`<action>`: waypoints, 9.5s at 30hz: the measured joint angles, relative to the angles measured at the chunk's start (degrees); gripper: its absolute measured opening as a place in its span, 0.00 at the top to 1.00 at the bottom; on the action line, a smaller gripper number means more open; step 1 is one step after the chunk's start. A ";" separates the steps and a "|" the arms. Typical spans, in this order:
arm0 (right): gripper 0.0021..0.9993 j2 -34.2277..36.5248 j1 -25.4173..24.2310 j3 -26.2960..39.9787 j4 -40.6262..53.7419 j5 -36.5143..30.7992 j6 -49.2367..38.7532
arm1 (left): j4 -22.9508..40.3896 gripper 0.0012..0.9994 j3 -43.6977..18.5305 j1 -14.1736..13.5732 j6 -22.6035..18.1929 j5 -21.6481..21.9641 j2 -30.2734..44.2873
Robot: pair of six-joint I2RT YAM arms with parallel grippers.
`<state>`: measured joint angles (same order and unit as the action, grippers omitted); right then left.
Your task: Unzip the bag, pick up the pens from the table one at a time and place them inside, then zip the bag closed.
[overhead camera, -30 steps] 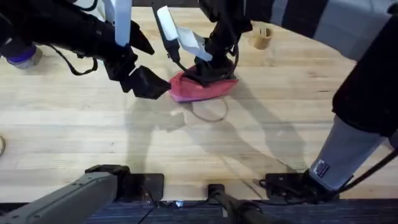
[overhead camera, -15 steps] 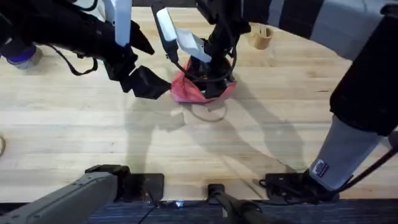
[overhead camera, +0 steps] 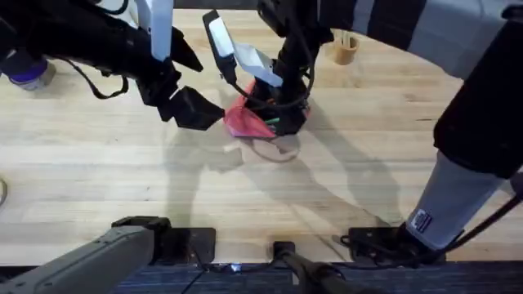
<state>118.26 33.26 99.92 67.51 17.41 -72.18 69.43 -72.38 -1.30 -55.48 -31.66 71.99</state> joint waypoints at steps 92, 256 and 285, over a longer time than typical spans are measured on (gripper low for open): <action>0.00 -24.96 0.58 2.73 5.59 1.24 56.36 | -13.57 0.01 34.58 35.10 -29.46 -29.22 -2.32; 0.97 -11.27 21.64 -5.97 -26.22 -36.24 137.03 | -13.55 0.01 34.58 35.10 -29.64 -29.24 -2.29; 0.97 -11.26 21.20 -6.01 -26.28 -35.30 136.82 | -18.77 0.01 34.58 34.20 -29.66 -33.09 -2.29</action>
<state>107.00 54.46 93.91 41.23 -17.89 64.64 50.66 -37.80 32.90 -85.14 -64.75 69.69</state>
